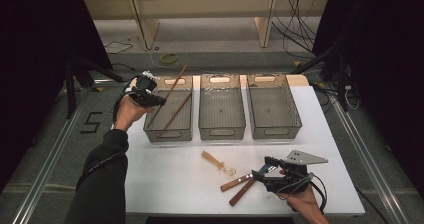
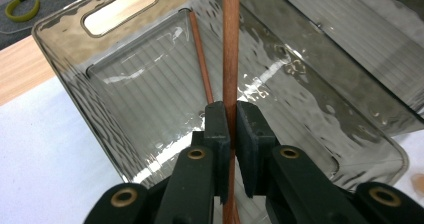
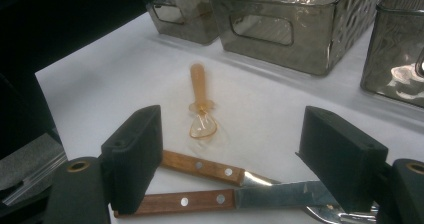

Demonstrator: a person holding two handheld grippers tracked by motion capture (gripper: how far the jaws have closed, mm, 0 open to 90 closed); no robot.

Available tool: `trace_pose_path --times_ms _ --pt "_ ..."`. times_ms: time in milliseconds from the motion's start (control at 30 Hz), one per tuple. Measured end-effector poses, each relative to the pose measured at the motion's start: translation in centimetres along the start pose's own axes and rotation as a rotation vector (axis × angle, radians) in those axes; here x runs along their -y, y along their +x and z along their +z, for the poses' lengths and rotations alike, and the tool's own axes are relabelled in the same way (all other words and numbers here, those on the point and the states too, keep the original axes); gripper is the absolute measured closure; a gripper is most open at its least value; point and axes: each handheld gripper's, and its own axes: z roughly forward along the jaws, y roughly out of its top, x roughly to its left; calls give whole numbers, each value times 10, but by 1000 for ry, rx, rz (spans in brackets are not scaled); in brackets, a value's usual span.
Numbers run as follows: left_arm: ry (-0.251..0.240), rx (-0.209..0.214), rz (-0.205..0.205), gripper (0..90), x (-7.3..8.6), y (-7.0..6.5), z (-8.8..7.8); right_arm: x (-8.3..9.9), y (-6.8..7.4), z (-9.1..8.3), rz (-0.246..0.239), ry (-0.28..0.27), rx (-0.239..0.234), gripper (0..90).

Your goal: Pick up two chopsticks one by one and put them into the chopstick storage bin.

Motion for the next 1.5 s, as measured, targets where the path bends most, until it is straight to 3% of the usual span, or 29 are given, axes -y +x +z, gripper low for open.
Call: trace_pose_path --times_ms 433,1500 --pt "13 -1 -55 834 9 3 13 0 0 0 1 0 0 261" --pt "91 6 -143 824 23 8 33 0 0 0 0 2 -1 261"
